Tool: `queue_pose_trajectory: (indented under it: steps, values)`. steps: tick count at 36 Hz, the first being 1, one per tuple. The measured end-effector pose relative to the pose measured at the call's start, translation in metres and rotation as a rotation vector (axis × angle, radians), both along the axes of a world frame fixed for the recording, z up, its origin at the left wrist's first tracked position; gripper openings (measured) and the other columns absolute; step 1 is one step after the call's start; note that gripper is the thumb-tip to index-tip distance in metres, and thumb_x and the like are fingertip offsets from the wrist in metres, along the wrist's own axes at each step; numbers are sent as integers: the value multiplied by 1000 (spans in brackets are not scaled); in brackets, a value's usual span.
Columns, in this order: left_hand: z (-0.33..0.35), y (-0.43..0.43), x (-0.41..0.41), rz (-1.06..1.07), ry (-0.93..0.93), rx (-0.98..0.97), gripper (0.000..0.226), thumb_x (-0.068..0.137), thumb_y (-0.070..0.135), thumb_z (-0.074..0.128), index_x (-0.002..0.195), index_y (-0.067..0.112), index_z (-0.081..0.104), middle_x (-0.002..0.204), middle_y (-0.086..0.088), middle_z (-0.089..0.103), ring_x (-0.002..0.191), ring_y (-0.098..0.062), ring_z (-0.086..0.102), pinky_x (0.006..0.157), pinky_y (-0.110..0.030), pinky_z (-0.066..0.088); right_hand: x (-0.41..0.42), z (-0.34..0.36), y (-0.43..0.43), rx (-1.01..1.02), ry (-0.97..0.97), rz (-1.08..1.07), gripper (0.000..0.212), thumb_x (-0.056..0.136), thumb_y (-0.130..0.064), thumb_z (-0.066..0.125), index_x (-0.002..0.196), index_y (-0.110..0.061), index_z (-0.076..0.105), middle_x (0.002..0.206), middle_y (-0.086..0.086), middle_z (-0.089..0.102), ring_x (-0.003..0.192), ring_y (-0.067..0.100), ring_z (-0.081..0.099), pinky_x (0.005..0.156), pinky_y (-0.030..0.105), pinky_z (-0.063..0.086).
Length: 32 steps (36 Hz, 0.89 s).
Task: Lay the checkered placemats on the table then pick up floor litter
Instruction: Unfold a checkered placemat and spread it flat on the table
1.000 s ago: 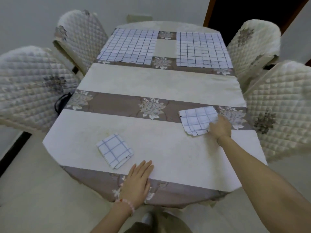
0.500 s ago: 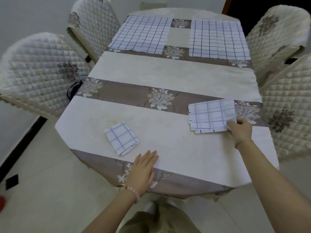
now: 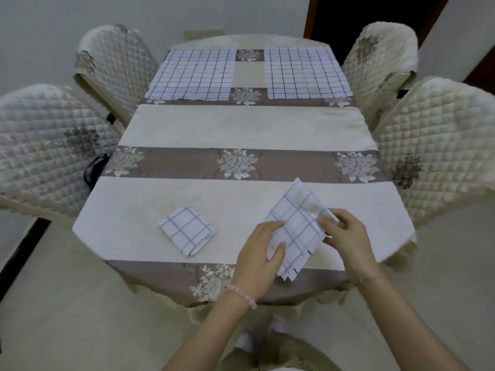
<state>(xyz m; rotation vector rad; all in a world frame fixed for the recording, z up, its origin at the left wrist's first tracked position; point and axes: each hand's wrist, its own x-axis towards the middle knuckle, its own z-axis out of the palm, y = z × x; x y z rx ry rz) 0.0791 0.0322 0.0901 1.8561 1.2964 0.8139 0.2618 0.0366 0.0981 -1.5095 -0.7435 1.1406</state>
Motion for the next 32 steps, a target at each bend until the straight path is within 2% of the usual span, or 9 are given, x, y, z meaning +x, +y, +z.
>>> queue_pose_trajectory:
  steps: [4,9,12,16,19,21,23,29,32]
  values:
    - [18,-1,13,-29,-147,-65,33,92,19,54,125,20,53,128,6,54,118,0,48,98,-3,34,-28,7,-16,15,30,139,11,88,-8,62,93,-17,65,92,3,68,82,12,67,62,19,54]
    - [34,-3,7,-49,-379,-275,38,91,29,57,129,25,52,129,10,56,119,-2,52,99,-17,46,-36,22,-23,69,286,377,28,86,-17,61,114,-21,65,115,6,68,105,20,67,79,29,56]
    - [40,-2,1,-58,-453,-299,31,93,21,55,124,18,55,119,6,62,111,-2,58,92,-15,48,-34,28,-22,53,379,352,29,85,-19,61,114,-18,66,112,7,69,102,22,68,80,31,56]
    - [42,-2,0,-27,-534,-311,16,92,18,56,107,13,58,96,9,64,89,4,61,77,-10,47,-38,31,-19,42,286,297,30,84,-33,61,108,-16,65,100,6,71,94,20,69,79,33,57]
    - [40,-4,3,31,-596,-331,9,91,15,57,99,10,58,92,4,67,87,-1,65,75,-12,49,-42,34,-17,37,197,280,21,88,-31,59,99,-13,63,89,1,71,88,16,69,84,36,57]
    - [40,-4,5,56,-610,-329,3,92,14,56,90,15,58,81,11,68,80,3,65,70,-9,48,-46,36,-16,29,185,275,19,89,-30,59,96,-12,61,83,-2,70,83,13,69,83,35,57]
    - [39,-5,6,56,-596,-310,10,92,14,55,83,16,57,73,16,67,74,6,63,66,-7,47,-48,37,-16,15,183,266,18,89,-26,59,95,-10,59,82,-2,69,81,12,69,81,34,58]
    - [38,-9,8,62,-525,-315,16,93,15,53,82,6,61,72,11,64,73,0,60,67,-11,48,-47,35,-11,-59,171,270,10,91,-16,58,91,-5,57,87,8,65,82,18,65,63,22,55]
    - [40,-8,7,107,-579,-375,18,93,9,52,76,6,57,76,-3,61,74,-8,59,68,-18,52,-41,31,-9,-91,181,288,13,93,-10,51,88,-6,62,86,9,66,78,18,64,63,22,53]
